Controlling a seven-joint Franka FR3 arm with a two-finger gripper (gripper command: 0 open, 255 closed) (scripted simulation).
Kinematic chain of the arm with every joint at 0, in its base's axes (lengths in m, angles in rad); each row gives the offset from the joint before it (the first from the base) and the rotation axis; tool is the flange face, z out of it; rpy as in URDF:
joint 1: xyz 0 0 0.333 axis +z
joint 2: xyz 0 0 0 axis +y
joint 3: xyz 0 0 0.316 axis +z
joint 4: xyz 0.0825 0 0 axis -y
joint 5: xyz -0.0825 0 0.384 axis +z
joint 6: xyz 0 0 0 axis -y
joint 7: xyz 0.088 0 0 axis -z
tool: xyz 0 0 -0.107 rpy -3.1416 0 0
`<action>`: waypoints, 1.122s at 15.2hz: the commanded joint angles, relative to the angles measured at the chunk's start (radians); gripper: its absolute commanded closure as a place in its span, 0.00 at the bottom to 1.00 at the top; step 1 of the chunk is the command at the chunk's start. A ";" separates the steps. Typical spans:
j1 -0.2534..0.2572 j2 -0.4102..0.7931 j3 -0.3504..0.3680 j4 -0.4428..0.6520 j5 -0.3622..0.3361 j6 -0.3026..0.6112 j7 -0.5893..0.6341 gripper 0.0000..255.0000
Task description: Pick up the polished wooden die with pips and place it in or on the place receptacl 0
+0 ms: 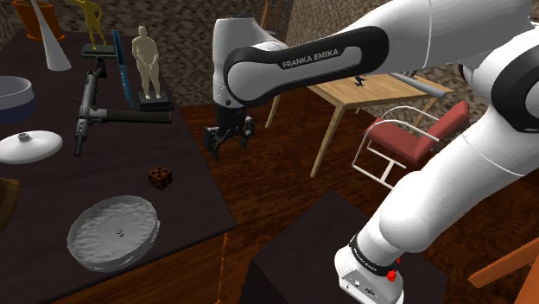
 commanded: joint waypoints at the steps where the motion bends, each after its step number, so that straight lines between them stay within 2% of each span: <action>1: 0.004 0.082 0.022 0.053 -0.030 0.029 0.050 0.00; 7: 0.044 0.324 0.051 0.238 -0.144 0.078 0.194 0.00; 13: 0.127 0.570 0.033 0.480 -0.254 0.072 0.308 0.00; 17: 0.186 0.716 0.011 0.652 -0.301 0.045 0.350 0.00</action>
